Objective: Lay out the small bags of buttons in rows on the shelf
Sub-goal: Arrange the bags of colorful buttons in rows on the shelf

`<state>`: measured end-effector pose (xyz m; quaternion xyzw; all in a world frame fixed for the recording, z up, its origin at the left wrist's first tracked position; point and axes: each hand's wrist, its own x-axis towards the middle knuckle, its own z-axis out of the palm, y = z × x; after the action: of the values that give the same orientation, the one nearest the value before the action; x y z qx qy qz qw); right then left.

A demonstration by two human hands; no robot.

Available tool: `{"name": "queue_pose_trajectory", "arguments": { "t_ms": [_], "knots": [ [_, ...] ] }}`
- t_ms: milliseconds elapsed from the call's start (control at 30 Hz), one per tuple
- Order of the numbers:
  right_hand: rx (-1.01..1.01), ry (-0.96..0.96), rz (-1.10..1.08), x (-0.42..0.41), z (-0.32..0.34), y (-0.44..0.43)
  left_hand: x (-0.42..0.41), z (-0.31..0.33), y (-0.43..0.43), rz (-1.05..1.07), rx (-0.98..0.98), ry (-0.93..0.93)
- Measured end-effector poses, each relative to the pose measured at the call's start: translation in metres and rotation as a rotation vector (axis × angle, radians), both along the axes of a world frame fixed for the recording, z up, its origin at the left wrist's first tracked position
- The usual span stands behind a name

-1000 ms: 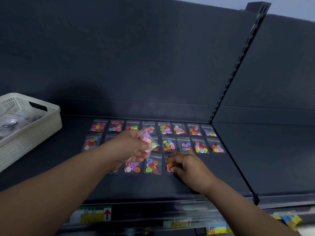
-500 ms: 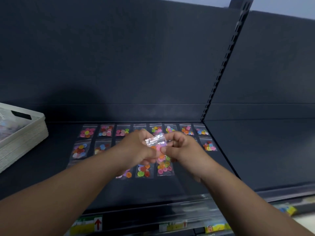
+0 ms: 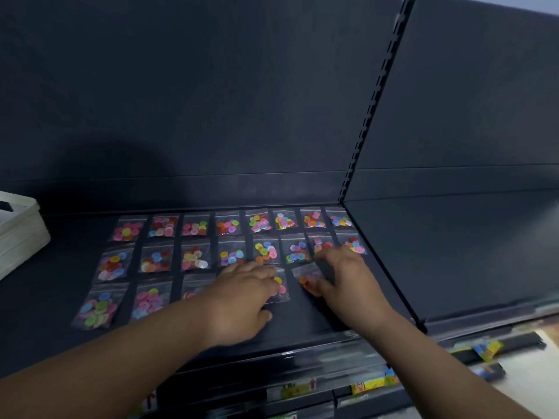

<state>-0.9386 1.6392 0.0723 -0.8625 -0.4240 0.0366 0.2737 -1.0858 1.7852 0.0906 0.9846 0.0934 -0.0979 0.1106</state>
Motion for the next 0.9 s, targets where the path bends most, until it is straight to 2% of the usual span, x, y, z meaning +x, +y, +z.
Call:
{"name": "queue_pose_trajectory", "arguments": {
  "t_ms": [67,167,467,800,900],
  "knots": [
    [-0.007,-0.035,0.14,0.001,-0.004,-0.002,-0.001,-0.002,0.0,-0.022,0.009,0.038],
    [-0.056,0.026,0.208,0.006,-0.011,-0.005,-0.002,-0.004,0.0,-0.03,-0.014,0.057],
    [-0.065,0.003,0.246,0.004,-0.015,0.006,-0.002,-0.005,0.0,-0.039,-0.037,0.047],
    [-0.07,0.058,0.244,0.006,-0.011,0.011,-0.003,-0.005,0.004,-0.023,-0.071,0.005],
    [-0.06,-0.005,0.213,0.005,0.0,0.017,-0.004,0.002,0.01,0.009,-0.05,-0.059]
  ]
}}
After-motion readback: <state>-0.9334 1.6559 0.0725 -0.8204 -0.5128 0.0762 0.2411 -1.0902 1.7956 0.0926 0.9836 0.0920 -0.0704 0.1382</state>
